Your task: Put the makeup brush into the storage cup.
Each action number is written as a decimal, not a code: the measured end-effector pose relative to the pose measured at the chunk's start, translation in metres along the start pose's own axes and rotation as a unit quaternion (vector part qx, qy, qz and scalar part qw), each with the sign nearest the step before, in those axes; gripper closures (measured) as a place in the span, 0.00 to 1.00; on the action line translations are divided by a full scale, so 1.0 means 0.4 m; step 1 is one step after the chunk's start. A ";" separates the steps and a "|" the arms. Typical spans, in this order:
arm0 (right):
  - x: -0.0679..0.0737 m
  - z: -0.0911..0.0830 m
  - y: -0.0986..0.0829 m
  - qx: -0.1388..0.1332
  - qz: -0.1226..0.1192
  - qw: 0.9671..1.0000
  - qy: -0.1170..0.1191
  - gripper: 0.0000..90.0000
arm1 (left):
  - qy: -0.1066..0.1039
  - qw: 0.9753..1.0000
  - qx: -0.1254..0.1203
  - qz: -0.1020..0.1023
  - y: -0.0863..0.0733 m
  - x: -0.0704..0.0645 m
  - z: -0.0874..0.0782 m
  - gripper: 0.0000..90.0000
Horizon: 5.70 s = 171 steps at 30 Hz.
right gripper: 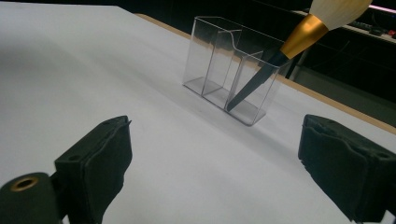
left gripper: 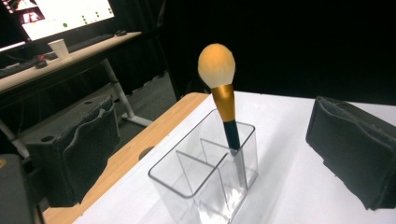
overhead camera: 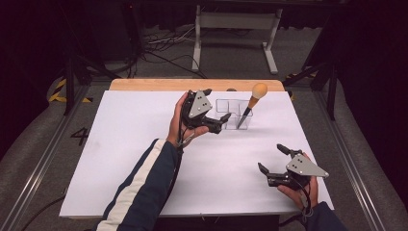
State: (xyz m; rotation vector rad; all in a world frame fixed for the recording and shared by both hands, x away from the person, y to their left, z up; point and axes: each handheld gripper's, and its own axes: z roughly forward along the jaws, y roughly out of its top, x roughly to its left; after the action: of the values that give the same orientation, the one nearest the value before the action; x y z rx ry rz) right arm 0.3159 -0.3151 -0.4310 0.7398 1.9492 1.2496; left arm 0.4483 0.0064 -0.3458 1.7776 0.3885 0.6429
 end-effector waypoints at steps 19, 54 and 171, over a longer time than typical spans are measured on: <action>0.005 0.003 0.001 0.004 -0.001 1.000 0.006 0.11 | 0.014 1.000 -0.012 0.005 -0.055 0.001 -0.134 0.03; 0.016 0.008 0.002 0.008 -0.010 1.000 0.010 0.11 | 0.047 0.999 -0.005 0.007 -0.163 -0.008 -0.269 0.04; -0.002 0.008 -0.001 0.006 -0.001 1.000 0.012 0.11 | 0.094 0.990 0.086 -0.059 -0.387 0.017 -0.567 0.05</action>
State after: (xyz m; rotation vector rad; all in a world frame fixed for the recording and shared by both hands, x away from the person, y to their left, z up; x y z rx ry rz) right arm 0.3190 -0.3140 -0.4323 0.7313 1.9777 1.2512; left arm 0.3264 0.2310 -0.4462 1.8466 0.6911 0.7130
